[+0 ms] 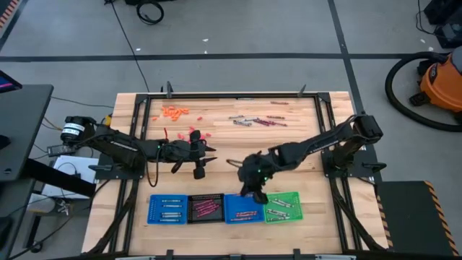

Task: Sort crayons
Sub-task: Put the pink crayon into the right blue bin

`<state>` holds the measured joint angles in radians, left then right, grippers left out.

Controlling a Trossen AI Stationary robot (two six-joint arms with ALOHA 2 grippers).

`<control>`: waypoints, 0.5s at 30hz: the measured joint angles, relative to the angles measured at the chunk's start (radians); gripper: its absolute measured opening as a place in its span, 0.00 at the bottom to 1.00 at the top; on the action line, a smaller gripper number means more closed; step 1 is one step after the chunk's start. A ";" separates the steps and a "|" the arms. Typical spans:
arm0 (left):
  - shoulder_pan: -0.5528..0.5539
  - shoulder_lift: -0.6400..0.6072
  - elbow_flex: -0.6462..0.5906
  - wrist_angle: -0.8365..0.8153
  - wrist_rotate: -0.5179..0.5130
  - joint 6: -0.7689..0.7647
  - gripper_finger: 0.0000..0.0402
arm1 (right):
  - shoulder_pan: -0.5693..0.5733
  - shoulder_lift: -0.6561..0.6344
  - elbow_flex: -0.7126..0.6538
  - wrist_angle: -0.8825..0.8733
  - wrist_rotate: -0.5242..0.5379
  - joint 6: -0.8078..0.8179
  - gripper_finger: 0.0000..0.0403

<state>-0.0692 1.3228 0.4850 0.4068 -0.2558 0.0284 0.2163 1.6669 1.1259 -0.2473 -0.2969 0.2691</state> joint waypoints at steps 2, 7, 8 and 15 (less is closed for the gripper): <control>0.000 0.000 0.000 0.000 0.000 0.000 0.39 | 0.026 0.016 0.000 0.018 -0.017 0.001 0.01; 0.000 0.000 0.000 -0.002 0.000 0.001 0.39 | 0.069 0.074 0.001 0.038 -0.016 0.048 0.01; 0.000 0.000 0.000 -0.001 0.000 0.001 0.39 | 0.075 0.089 0.001 0.044 -0.016 0.055 0.01; 0.000 -0.001 0.000 0.000 0.000 0.005 0.39 | 0.103 0.181 0.001 0.067 -0.008 0.116 0.01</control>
<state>-0.0692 1.3220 0.4850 0.4065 -0.2558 0.0338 0.3197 1.8479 1.1267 -0.1799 -0.3050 0.3846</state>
